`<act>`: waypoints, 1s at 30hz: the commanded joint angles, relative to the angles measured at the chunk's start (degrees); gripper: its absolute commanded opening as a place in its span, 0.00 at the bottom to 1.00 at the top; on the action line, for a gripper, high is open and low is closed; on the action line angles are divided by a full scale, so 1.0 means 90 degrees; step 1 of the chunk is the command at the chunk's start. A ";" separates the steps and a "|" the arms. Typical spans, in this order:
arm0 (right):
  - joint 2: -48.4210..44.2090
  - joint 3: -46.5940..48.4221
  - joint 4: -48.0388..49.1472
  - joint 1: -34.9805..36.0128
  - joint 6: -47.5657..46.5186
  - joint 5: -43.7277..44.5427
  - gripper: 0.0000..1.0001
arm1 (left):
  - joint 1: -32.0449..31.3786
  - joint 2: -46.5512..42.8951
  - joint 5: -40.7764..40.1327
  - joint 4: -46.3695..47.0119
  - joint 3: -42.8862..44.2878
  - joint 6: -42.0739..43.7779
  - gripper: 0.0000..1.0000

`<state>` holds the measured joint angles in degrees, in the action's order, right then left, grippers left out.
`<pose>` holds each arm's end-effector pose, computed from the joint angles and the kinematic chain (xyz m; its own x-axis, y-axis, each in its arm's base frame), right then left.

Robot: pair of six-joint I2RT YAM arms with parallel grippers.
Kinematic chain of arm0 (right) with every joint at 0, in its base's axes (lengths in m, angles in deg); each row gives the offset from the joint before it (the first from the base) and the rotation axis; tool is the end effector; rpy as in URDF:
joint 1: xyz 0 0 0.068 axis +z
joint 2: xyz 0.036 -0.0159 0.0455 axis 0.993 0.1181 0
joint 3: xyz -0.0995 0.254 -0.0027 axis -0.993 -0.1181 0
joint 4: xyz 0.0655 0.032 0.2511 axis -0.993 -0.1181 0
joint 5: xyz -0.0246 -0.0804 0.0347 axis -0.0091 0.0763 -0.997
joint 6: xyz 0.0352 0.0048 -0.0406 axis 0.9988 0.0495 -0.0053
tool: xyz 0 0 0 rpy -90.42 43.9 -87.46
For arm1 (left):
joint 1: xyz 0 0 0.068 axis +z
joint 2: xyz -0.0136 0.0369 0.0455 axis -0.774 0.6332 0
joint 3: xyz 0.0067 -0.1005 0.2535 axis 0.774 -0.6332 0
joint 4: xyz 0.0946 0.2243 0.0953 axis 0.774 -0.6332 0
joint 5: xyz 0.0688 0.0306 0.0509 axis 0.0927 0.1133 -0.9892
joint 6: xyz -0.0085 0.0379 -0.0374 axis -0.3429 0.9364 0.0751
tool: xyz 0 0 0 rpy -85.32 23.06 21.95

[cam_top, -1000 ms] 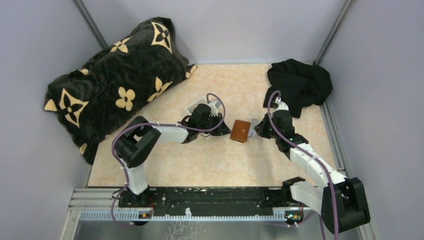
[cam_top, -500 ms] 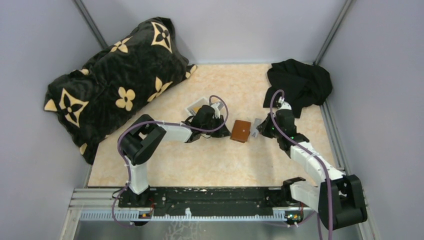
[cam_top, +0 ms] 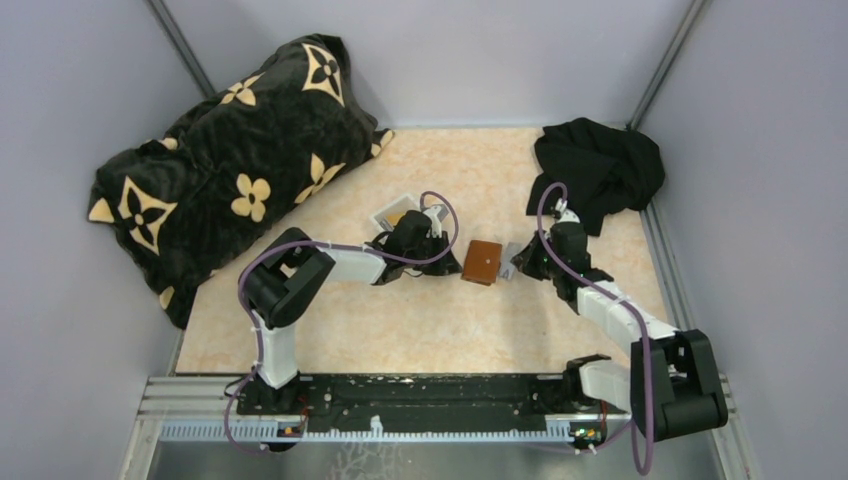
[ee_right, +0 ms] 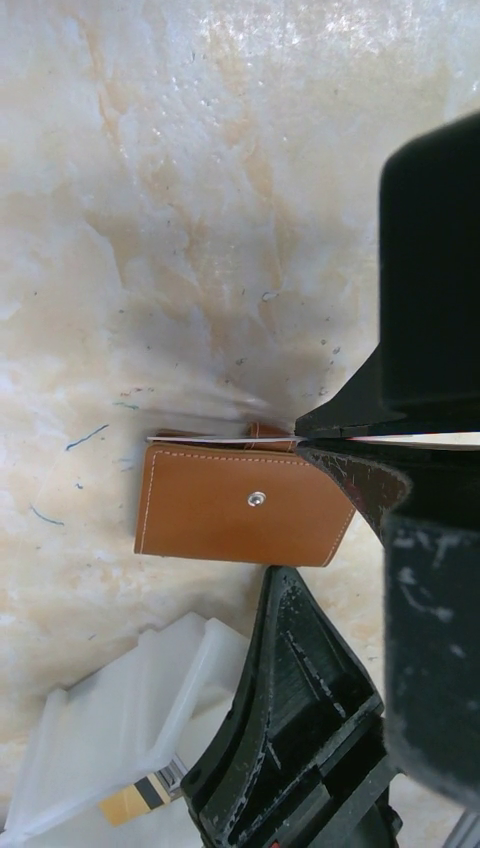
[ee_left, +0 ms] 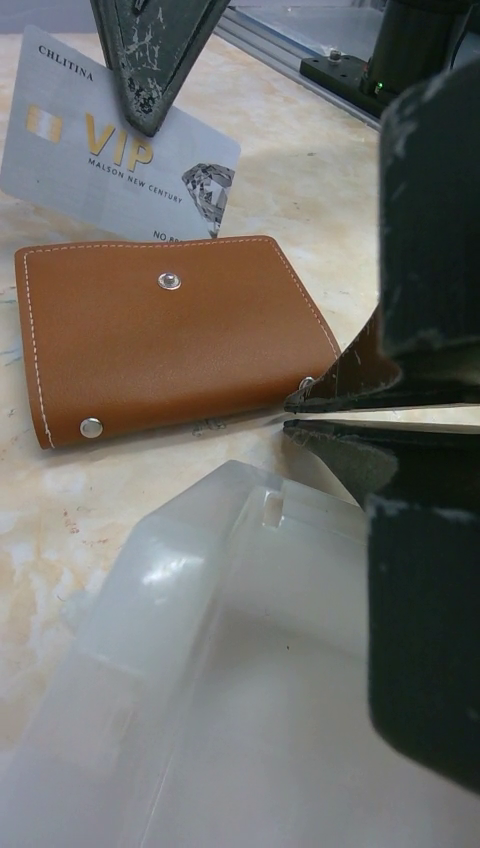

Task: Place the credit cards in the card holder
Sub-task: Open the card holder at the center of the board.

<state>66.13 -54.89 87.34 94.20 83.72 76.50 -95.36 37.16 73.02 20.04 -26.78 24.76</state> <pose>0.2190 0.0484 0.1777 -0.6797 0.4185 -0.6024 0.0675 0.8535 0.5167 0.2722 -0.2808 0.1291 -0.8084 0.0183 -0.5884 0.4377 0.6871 -0.5799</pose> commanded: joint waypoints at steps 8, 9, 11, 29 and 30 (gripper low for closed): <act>-0.0001 -0.0041 0.0615 -0.0068 0.0158 -0.0389 0.00 | -0.0063 0.0163 -0.0034 -0.0107 0.0205 0.0056 0.11; 0.0003 -0.0042 0.0623 -0.0069 0.0158 -0.0400 0.00 | -0.0063 0.0173 -0.0034 -0.0105 0.0212 0.0055 0.11; 0.0008 -0.0076 0.0683 -0.0074 0.0199 -0.0452 0.00 | -0.0068 0.0188 -0.0024 -0.0115 0.0229 0.0056 0.10; 0.0013 -0.0219 0.0781 -0.0081 0.0211 -0.0530 0.00 | -0.0087 0.0230 -0.0011 -0.0143 0.0234 0.0038 0.10; 0.0014 -0.0220 0.0788 -0.0070 0.0217 -0.0546 0.00 | -0.0087 0.0228 -0.0002 -0.0139 0.0241 0.0046 0.09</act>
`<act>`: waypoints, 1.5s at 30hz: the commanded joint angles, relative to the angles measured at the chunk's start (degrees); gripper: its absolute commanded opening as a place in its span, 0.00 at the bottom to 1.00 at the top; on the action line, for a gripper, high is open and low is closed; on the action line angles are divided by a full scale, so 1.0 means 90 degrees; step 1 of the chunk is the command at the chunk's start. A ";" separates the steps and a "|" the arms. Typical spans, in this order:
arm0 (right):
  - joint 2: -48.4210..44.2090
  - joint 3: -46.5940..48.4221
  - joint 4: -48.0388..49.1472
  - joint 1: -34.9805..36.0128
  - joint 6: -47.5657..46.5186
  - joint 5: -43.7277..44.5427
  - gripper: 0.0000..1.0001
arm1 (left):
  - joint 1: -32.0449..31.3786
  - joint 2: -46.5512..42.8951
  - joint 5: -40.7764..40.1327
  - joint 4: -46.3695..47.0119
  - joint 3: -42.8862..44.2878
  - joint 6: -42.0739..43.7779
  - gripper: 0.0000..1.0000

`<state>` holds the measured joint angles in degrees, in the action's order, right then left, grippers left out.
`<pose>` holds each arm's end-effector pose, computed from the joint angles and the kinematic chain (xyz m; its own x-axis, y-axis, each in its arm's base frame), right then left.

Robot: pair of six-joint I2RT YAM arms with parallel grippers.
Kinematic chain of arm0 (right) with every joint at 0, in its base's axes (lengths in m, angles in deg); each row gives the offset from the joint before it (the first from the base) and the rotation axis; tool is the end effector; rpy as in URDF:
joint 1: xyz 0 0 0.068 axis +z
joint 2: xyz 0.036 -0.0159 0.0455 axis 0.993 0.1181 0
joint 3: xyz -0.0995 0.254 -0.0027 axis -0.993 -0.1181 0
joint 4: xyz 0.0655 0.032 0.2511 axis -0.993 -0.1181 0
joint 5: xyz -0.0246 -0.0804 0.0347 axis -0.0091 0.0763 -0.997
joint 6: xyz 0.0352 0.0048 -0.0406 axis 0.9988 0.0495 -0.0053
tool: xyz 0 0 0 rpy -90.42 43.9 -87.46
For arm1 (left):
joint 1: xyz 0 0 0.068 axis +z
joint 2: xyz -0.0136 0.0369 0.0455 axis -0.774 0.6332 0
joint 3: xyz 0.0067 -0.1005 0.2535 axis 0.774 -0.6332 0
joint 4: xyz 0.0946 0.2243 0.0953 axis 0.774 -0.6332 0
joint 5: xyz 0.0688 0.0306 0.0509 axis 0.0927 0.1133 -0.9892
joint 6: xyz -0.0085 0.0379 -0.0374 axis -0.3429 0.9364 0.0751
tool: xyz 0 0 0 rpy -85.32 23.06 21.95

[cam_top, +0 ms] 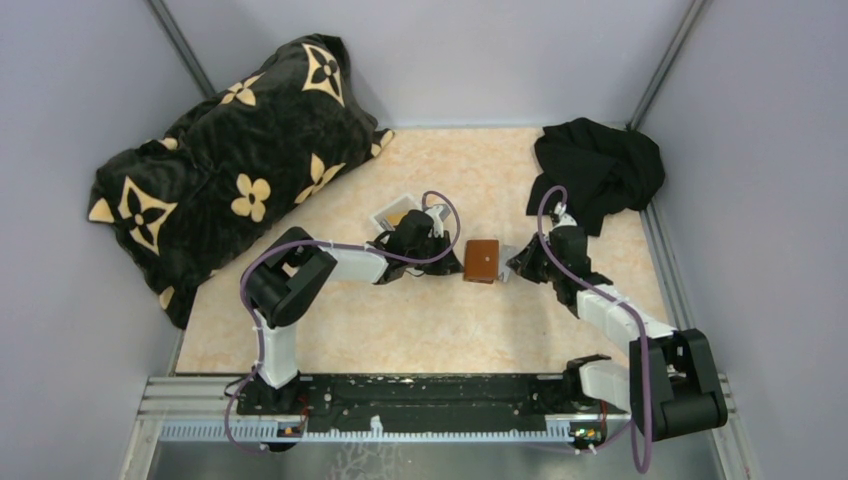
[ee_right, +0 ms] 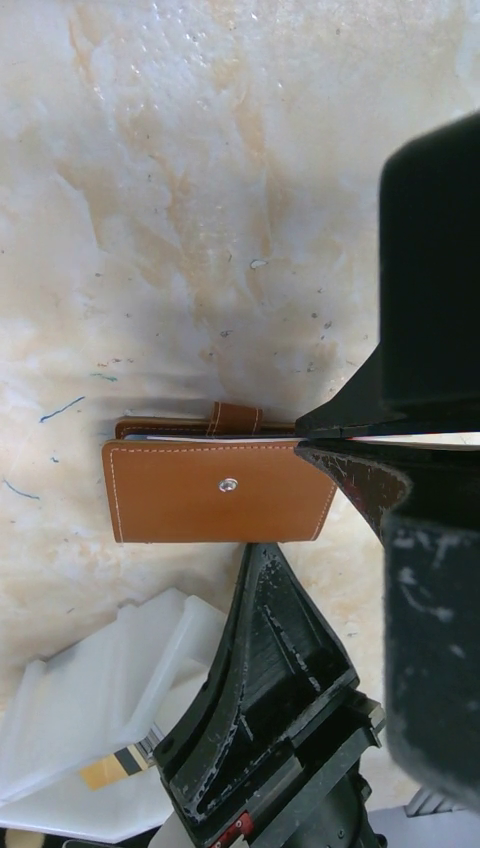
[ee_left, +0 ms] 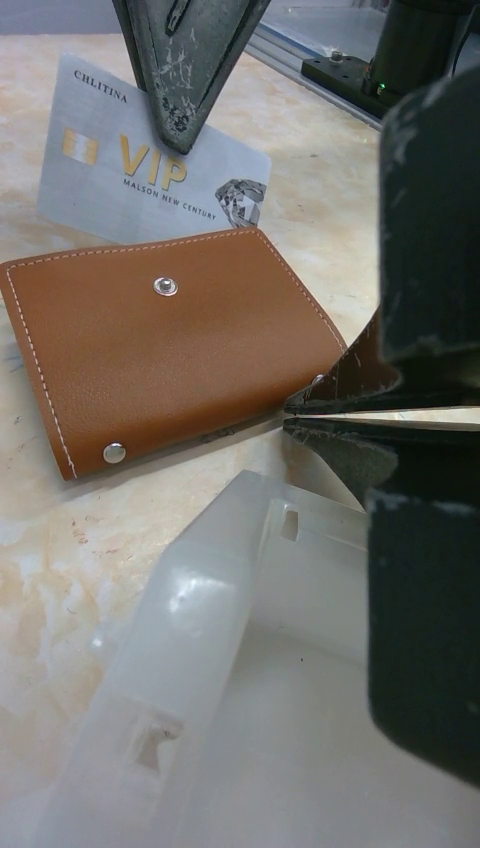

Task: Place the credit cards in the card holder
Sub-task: Open the card holder at the center of the board.

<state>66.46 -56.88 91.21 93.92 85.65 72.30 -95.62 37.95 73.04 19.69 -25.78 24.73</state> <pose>0.2170 0.0495 0.1718 -0.6902 0.4387 -0.5755 0.0360 0.8151 0.5782 0.2737 -0.2848 0.1282 -0.8096 0.0228 -0.5865 0.4395 0.6859 -0.5800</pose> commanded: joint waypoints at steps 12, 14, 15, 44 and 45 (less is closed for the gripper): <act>-0.0168 -0.0078 0.0785 -0.0040 0.0304 -0.0451 0.00 | -0.0068 0.0170 0.0025 -0.0102 0.0122 0.0022 0.09; -0.0179 -0.0101 0.0826 -0.0037 0.0338 -0.0489 0.00 | -0.0069 0.0182 0.0028 -0.0107 0.0122 0.0019 0.09; -0.0207 -0.0103 0.0819 -0.0038 0.0338 -0.0502 0.00 | -0.0069 0.0176 0.0035 -0.0112 0.0122 0.0015 0.09; -0.0369 0.0294 0.0097 -0.0044 -0.0227 -0.0101 0.00 | -0.0077 0.0221 -0.0020 -0.0326 0.0244 0.0071 0.07; -0.0372 0.0309 0.0087 -0.0050 -0.0230 -0.0111 0.00 | -0.0079 0.0224 -0.0022 -0.0338 0.0244 0.0080 0.07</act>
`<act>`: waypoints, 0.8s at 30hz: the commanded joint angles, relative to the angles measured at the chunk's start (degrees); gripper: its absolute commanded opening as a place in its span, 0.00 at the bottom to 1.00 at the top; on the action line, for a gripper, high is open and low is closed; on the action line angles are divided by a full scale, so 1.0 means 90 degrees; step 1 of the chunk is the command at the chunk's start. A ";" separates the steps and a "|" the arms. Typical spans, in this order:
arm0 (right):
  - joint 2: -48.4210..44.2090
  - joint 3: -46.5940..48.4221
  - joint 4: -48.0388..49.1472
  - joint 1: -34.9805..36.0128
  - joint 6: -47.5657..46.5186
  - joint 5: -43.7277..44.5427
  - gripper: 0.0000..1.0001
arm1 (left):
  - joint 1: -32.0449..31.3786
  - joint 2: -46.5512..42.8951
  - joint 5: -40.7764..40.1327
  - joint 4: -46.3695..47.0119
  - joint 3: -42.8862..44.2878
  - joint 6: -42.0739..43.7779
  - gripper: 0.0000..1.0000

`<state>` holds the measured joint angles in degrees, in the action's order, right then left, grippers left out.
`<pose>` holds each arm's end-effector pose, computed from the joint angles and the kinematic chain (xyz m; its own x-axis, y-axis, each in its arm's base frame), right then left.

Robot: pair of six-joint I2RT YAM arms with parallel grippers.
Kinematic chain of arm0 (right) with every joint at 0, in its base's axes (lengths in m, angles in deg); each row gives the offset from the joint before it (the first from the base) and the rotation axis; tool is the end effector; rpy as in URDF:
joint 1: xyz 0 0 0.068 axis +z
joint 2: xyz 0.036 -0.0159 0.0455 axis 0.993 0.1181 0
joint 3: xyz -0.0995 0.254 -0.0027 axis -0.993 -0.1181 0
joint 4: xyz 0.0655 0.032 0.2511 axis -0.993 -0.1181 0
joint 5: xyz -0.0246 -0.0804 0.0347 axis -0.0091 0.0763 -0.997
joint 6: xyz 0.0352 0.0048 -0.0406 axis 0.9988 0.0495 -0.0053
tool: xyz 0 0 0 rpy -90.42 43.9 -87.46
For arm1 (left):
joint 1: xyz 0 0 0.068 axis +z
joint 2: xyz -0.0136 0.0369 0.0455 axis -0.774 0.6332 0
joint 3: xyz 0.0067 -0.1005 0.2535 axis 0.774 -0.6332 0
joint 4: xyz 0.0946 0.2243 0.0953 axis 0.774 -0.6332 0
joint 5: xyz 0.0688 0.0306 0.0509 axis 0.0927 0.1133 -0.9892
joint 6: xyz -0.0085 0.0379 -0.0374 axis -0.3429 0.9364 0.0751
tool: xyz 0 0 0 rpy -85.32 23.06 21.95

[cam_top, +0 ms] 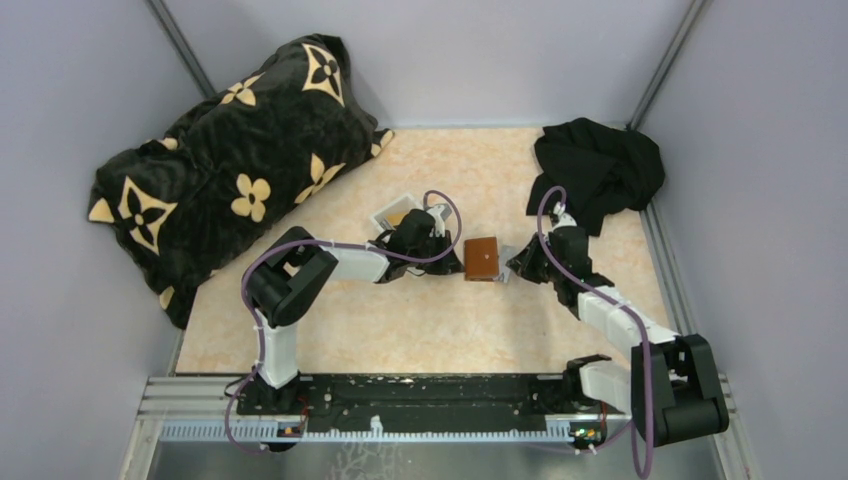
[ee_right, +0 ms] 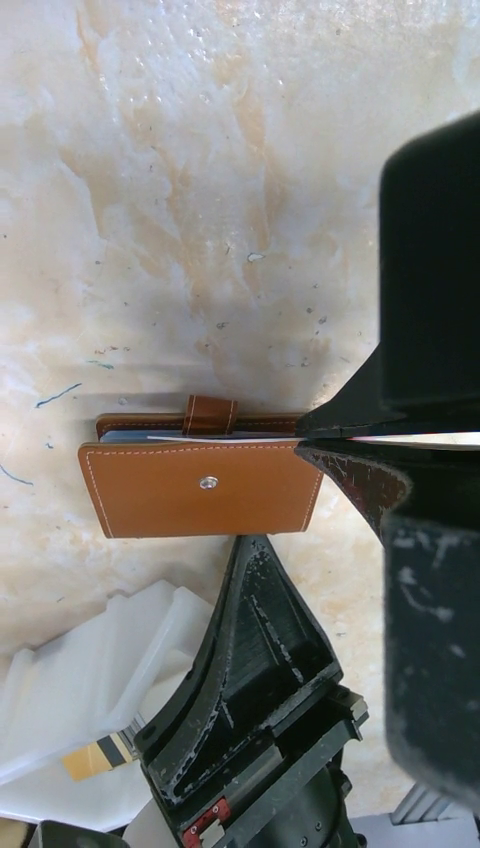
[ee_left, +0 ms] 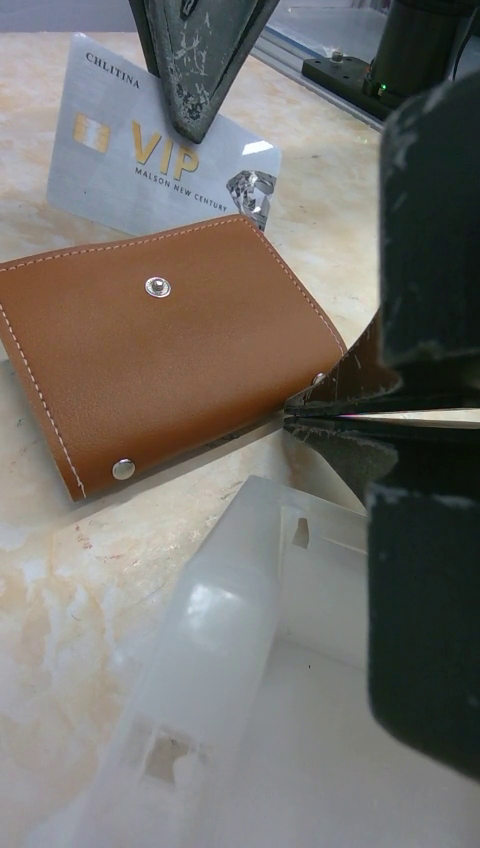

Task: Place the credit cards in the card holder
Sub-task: Open the card holder at the center of the board.

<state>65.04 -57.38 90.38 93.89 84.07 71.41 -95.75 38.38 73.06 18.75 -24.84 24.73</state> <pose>0.2129 0.0492 0.1729 -0.6960 0.4133 -0.5872 0.0072 0.8217 0.5698 0.2750 -0.2874 0.1285 -0.8127 0.0279 -0.5820 0.4381 0.6878 -0.5788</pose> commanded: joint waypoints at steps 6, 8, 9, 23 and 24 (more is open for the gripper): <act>-0.0222 0.0446 0.0157 -0.0034 -0.0050 -0.0056 0.00 | -0.0062 0.0164 -0.0030 -0.0283 0.0172 0.0107 0.07; -0.0211 0.0461 0.0150 -0.0042 -0.0048 -0.0057 0.00 | -0.0064 0.0169 -0.0040 -0.0293 0.0174 0.0114 0.07; -0.0218 0.0467 0.0137 -0.0040 -0.0047 -0.0057 0.00 | -0.0059 0.0161 -0.0033 -0.0295 0.0181 0.0111 0.07; -0.0276 0.0519 0.0033 -0.0043 -0.0083 -0.0081 0.00 | -0.0062 0.0186 -0.0034 -0.0315 0.0185 0.0115 0.05; -0.0271 0.0521 0.0033 -0.0044 -0.0083 -0.0085 0.00 | -0.0064 0.0188 -0.0028 -0.0315 0.0186 0.0117 0.05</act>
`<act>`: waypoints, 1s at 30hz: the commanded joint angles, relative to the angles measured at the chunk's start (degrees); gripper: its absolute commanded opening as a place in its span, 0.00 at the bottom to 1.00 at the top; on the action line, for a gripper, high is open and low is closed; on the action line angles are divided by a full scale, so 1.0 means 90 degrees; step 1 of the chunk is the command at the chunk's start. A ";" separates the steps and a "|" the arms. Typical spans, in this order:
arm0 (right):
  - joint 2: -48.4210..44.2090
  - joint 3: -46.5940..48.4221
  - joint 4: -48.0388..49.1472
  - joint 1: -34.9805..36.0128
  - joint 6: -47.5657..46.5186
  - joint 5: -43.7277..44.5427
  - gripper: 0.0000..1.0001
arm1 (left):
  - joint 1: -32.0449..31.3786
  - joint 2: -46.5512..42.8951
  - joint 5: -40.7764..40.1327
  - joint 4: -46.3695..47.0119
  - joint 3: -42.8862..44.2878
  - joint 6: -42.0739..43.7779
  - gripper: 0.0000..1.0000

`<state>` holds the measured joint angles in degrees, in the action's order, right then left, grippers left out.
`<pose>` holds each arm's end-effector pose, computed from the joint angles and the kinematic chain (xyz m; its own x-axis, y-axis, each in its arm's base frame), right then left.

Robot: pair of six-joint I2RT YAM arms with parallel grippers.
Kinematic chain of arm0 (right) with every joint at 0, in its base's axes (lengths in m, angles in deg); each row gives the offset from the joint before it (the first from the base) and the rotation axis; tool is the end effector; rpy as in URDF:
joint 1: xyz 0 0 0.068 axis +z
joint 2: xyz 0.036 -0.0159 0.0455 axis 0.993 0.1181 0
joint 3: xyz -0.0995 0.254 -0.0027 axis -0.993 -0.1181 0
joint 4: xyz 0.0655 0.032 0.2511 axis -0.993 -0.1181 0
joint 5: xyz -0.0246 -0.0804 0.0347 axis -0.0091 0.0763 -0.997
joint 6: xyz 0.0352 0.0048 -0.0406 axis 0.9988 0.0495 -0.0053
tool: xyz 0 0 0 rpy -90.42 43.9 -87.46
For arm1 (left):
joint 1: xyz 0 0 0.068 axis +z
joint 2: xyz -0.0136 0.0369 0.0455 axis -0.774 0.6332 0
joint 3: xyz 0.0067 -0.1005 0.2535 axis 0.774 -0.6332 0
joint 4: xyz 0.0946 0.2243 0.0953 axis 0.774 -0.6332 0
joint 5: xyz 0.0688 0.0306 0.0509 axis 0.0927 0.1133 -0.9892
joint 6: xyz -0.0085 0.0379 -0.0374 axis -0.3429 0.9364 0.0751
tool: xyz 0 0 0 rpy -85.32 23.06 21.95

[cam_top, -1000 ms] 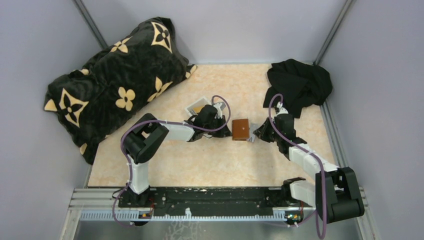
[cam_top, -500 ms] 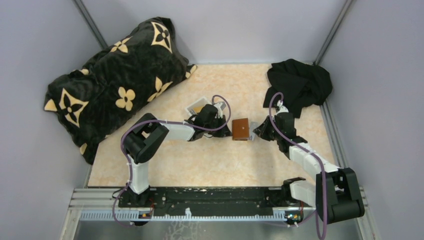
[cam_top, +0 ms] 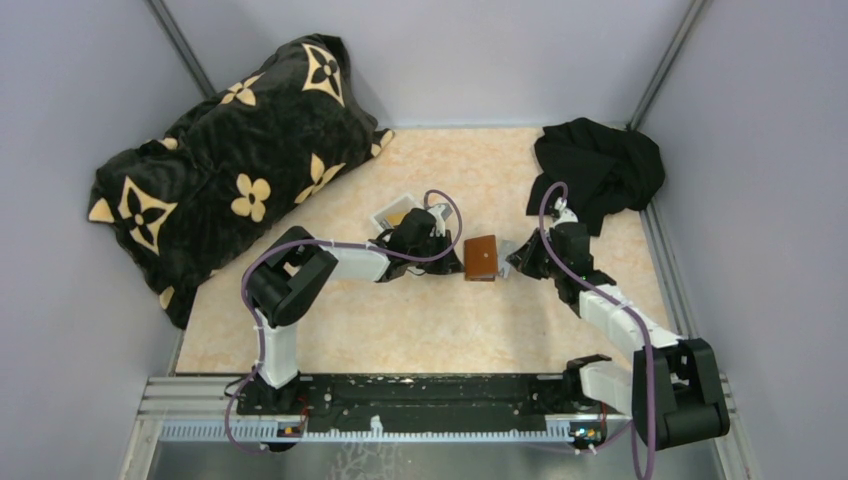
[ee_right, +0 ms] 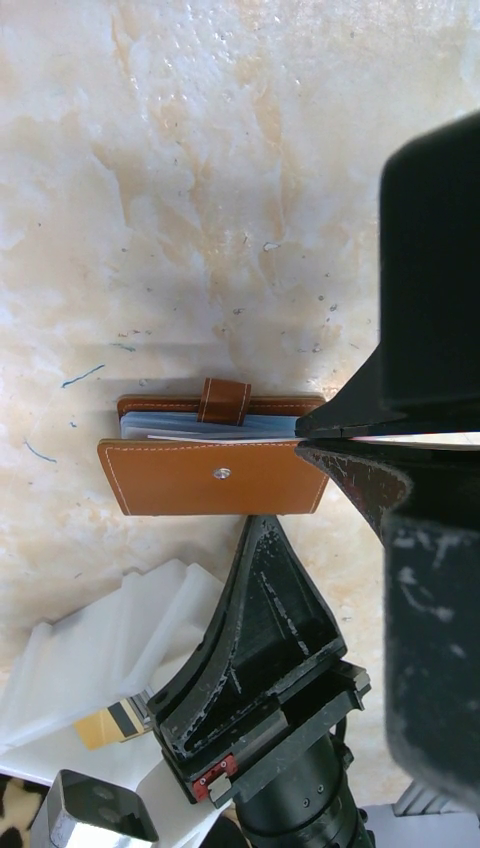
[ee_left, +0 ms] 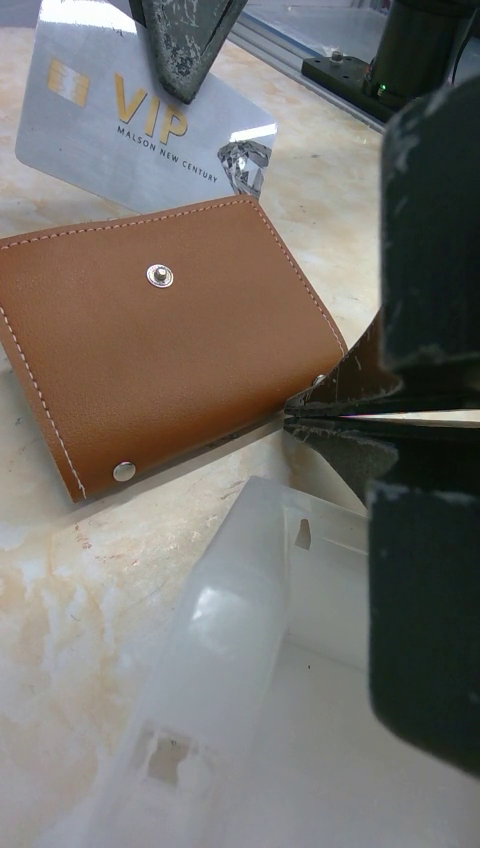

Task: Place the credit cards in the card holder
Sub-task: Open the card holder at the center of the board.

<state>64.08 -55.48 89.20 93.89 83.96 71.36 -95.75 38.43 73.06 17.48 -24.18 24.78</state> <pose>0.2161 0.0498 0.1849 -0.6791 0.4148 -0.6056 -0.0111 0.8191 0.5735 0.2759 -0.2883 0.1294 -0.8171 0.0332 -0.5756 0.4341 0.6925 -0.5762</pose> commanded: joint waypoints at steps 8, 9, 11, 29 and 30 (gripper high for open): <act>-0.0242 0.0347 0.0080 -0.0044 -0.0093 -0.0109 0.00 | -0.0058 0.0197 -0.0025 -0.0184 0.0102 0.0109 0.04; -0.0248 0.0346 0.0077 -0.0040 -0.0096 -0.0115 0.00 | -0.0064 0.0200 -0.0026 -0.0184 0.0101 0.0107 0.04; -0.0238 0.0343 0.0081 -0.0045 -0.0089 -0.0126 0.00 | -0.0064 0.0194 -0.0019 -0.0184 0.0101 0.0103 0.04; -0.0297 0.0310 0.0171 -0.0039 -0.0041 -0.0247 0.00 | -0.0073 0.0231 -0.0002 -0.0174 0.0094 0.0066 0.03; -0.0267 0.0300 0.0219 -0.0036 -0.0012 -0.0285 0.00 | -0.0074 0.0233 0.0001 -0.0174 0.0092 0.0064 0.03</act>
<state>63.20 -55.48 88.17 93.89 83.90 70.66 -95.86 38.58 73.08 17.55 -24.05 24.76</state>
